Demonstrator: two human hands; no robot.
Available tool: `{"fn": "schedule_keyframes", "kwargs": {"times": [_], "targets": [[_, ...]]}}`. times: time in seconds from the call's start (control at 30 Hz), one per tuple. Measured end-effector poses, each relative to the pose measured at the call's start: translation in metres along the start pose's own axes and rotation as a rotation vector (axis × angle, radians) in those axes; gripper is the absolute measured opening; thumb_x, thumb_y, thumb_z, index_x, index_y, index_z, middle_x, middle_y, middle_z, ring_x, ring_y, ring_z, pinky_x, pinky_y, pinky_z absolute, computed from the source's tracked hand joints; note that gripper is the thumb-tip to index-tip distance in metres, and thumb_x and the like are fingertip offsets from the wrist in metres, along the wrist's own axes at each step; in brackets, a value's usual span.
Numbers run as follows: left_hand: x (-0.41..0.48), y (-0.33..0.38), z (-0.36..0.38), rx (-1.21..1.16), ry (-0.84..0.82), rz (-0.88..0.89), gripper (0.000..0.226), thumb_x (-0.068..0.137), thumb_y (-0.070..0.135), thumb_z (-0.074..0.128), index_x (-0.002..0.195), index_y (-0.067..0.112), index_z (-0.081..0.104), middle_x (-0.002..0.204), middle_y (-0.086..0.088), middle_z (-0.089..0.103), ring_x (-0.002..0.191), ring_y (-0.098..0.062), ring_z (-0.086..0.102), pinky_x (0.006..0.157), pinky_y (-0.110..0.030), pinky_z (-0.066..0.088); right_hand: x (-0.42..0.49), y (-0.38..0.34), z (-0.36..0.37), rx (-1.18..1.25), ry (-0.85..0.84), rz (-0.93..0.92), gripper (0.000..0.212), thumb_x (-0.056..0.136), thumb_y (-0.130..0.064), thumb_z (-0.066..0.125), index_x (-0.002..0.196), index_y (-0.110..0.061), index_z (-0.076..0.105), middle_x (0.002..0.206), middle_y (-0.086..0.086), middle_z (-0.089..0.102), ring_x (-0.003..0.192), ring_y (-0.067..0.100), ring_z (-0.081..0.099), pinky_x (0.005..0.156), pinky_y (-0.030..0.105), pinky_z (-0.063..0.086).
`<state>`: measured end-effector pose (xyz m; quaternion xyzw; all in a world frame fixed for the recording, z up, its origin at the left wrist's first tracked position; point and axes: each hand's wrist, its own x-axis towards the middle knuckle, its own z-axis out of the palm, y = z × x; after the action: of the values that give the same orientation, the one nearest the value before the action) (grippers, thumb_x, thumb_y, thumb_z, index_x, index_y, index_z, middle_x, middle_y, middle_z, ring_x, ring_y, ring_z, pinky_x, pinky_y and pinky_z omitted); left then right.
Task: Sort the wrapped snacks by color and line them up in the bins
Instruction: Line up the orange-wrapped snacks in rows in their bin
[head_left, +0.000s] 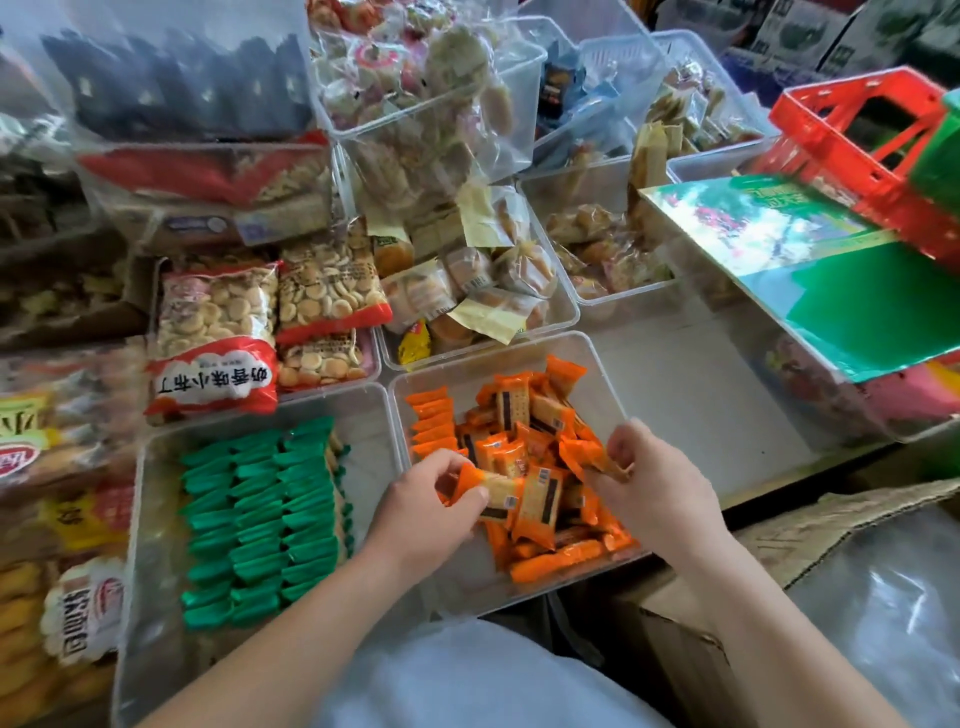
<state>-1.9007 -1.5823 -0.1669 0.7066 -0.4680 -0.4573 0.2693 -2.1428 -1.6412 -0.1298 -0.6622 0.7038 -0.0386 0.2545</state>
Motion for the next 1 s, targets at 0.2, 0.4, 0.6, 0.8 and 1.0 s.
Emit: {"fn": "schedule_keyframes", "kwargs": {"times": [0.2,0.4,0.6,0.8,1.0], "targets": [[-0.014,0.007,-0.003,-0.215,-0.061,0.010,0.021,0.087,0.016,0.077,0.100,0.033,0.078,0.094,0.005,0.079,0.090,-0.019,0.077,0.088,-0.049,0.063,-0.020,-0.050,0.024,0.433,-0.106,-0.204,0.040,0.074,-0.038,0.079,0.082,-0.018,0.045,0.071,-0.005,0.052,0.060,0.007,0.042,0.057,0.030,0.042],[-0.029,-0.003,-0.008,-0.304,0.043,-0.016,0.029,0.091,0.014,0.077,0.096,0.042,0.078,0.092,0.008,0.080,0.091,-0.017,0.076,0.088,-0.044,0.063,-0.044,-0.051,0.042,0.649,-0.261,-0.247,0.039,0.074,-0.045,0.086,0.088,-0.019,0.060,0.084,-0.003,0.063,0.074,0.010,0.058,0.068,0.027,0.052],[-0.035,-0.016,-0.017,-0.383,0.183,-0.049,0.017,0.095,0.015,0.073,0.107,0.028,0.073,0.090,0.005,0.078,0.086,-0.013,0.072,0.079,-0.029,0.059,-0.050,-0.044,0.050,0.729,-0.125,-0.162,0.027,0.085,-0.002,0.078,0.085,-0.021,0.059,0.080,-0.008,0.065,0.079,0.018,0.067,0.069,0.030,0.057],[-0.037,-0.014,-0.037,-0.550,0.109,-0.052,0.026,0.105,0.011,0.060,0.120,0.030,0.068,0.103,-0.009,0.076,0.099,-0.026,0.074,0.085,-0.044,0.064,-0.051,-0.042,0.045,0.802,-0.061,0.045,0.038,0.084,-0.014,0.085,0.109,-0.031,0.063,0.093,0.000,0.071,0.087,0.015,0.071,0.077,0.037,0.064],[-0.038,-0.003,-0.006,-0.573,0.172,-0.090,0.022,0.096,0.017,0.075,0.111,0.021,0.060,0.102,-0.003,0.078,0.096,-0.021,0.075,0.082,-0.035,0.064,-0.063,-0.059,0.043,0.966,-0.202,0.003,0.017,0.093,-0.022,0.078,0.109,-0.028,0.074,0.102,-0.001,0.078,0.096,0.015,0.075,0.076,0.033,0.064]]}}
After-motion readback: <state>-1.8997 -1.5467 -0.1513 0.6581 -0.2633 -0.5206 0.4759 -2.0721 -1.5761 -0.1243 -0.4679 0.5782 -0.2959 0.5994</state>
